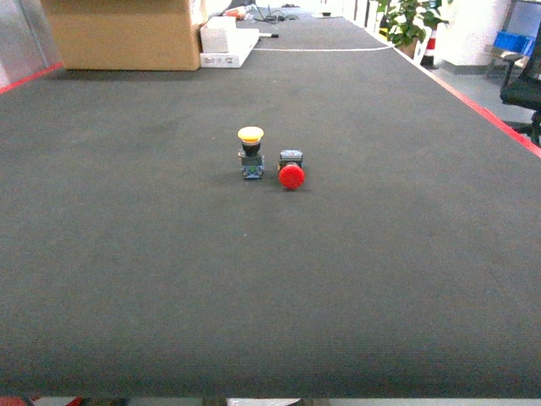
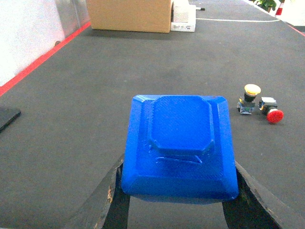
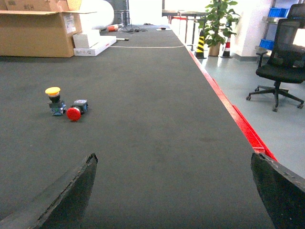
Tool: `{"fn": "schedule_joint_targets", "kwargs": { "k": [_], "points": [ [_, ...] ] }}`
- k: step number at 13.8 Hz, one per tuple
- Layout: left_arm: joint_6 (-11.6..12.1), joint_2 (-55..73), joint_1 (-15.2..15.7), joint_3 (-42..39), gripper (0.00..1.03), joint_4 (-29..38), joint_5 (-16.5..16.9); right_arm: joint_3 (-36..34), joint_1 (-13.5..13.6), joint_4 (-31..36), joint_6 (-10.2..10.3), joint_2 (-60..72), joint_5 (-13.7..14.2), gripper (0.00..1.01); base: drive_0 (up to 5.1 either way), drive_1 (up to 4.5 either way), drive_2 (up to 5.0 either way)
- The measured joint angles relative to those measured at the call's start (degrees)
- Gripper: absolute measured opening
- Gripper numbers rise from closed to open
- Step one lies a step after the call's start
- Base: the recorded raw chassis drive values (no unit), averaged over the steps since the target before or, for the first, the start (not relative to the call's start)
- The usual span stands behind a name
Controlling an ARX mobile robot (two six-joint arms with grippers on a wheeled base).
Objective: Pick blue part to blue bin on bottom shelf
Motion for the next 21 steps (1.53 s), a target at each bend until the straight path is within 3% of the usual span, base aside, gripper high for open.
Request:
{"fn": "schedule_joint_targets", "kwargs": {
  "k": [6,21],
  "points": [
    [0.0,-0.1,0.0,-0.1,0.45,0.0,-0.2,0.0,0.0,0.0,0.0,0.0,0.0,0.98,0.0,0.00,0.0],
    [0.0,-0.1,-0.1,-0.1,0.45,0.0,-0.2,0.0,0.0,0.0,0.0,0.0,0.0,0.98,-1.6,-1.55,-1.6]
  ]
}}
